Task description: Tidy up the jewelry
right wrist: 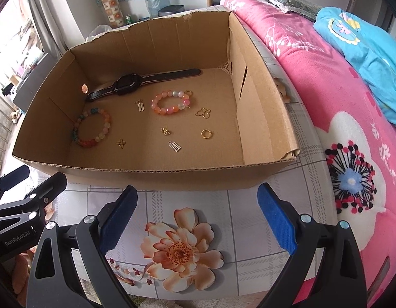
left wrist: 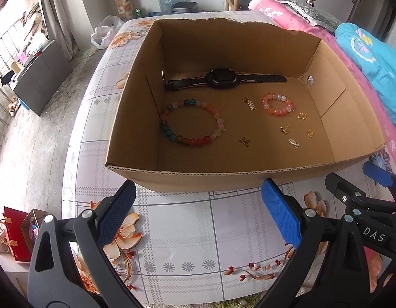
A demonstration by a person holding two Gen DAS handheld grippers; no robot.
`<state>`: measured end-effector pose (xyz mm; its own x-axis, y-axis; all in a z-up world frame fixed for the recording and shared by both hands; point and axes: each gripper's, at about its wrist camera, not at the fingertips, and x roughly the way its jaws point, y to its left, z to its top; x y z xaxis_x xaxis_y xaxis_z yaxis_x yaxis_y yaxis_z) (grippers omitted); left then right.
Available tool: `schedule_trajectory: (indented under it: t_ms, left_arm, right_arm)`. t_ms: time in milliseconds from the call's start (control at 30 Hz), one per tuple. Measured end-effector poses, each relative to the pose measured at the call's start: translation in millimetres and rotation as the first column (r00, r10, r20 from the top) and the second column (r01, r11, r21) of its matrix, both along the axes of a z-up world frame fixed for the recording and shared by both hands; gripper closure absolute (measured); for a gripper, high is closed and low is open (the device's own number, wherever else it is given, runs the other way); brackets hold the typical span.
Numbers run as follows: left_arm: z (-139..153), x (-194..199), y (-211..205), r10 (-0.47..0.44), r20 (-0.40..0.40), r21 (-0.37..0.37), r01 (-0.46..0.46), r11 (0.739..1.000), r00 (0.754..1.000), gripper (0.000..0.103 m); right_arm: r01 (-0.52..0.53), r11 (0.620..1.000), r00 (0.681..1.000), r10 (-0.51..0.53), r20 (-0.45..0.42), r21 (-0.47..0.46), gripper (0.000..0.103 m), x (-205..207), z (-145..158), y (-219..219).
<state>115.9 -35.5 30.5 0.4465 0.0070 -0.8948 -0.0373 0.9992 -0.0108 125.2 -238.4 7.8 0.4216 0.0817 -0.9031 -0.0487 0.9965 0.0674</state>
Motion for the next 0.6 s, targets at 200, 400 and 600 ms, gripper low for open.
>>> schedule_trajectory:
  t_ms: [200,400,600]
  left_arm:
    - [0.3,-0.6,0.3,0.002,0.001,-0.002,-0.002,1.0,1.0,0.008]
    - [1.4,-0.5,-1.2,-0.002,0.003,-0.001,0.002,1.0,1.0,0.008]
    - [1.8,-0.7,-3.9,-0.004,0.006,0.0,0.004,1.0,1.0,0.008]
  right_arm:
    - [0.0,1.0,1.0,0.0,0.001,-0.003,0.011,-0.2,0.4,0.6]
    - [-0.002,1.0,1.0,0.002,0.003,-0.009,0.011,0.2,1.2,1.3]
    - [0.001,1.0,1.0,-0.001,0.002,-0.011,0.011,0.1,1.7,0.3]
